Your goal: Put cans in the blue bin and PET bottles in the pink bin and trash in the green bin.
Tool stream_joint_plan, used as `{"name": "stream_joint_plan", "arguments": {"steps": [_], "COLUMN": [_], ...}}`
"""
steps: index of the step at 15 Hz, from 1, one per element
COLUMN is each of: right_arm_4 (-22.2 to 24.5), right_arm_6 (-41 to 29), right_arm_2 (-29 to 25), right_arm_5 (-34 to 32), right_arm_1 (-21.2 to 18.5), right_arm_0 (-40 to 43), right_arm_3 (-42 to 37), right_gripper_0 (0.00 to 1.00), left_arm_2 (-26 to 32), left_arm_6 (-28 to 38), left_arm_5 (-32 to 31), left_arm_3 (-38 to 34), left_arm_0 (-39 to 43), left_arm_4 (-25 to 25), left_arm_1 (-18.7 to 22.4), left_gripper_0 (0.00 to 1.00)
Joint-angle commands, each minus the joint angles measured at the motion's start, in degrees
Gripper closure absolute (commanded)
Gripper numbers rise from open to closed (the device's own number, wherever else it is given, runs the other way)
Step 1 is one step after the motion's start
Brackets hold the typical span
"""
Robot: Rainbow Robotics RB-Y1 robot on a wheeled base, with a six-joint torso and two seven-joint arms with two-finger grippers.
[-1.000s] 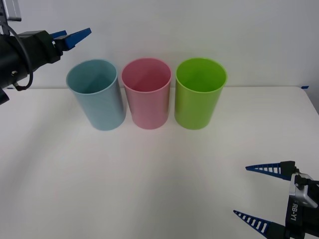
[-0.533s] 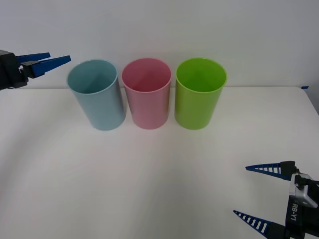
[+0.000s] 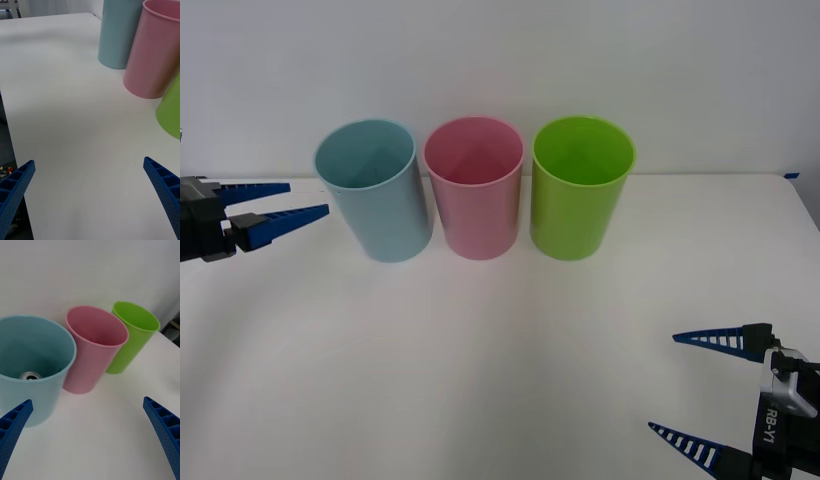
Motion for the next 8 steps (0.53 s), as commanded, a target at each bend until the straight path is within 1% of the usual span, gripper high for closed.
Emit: {"name": "stream_joint_plan", "arguments": {"steps": [1,3,4,6,8], "right_arm_4": [0.0,0.0,0.0,0.0,0.0], "right_arm_6": [0.0,0.0,0.0,0.0,0.0], "right_arm_2": [0.0,0.0,0.0,0.0,0.0], "right_arm_5": [0.0,0.0,0.0,0.0,0.0], "right_arm_1": [0.0,0.0,0.0,0.0,0.0], "right_arm_0": [0.0,0.0,0.0,0.0,0.0], "right_arm_3": [0.0,0.0,0.0,0.0,0.0], "right_gripper_0": [0.0,0.0,0.0,0.0,0.0], "left_arm_2": [1.64,4.28,5.25,5.69,6.04], "left_arm_6": [1.26,1.79,2.14,2.49,2.05], "left_arm_5": [-3.09,-6.78,-7.04,-7.04,-7.39], "left_arm_3": [-5.51,-9.91,-12.72,-15.0,-16.76], "left_arm_0": [5.55,10.03,13.2,17.68,20.93], "left_arm_4": [-3.88,-6.17,-7.84,-9.42,-10.91], "left_arm_1": [-1.9,-4.62,-6.03,-7.61,-10.86], "left_gripper_0": [0.0,0.0,0.0,0.0,0.0]}}
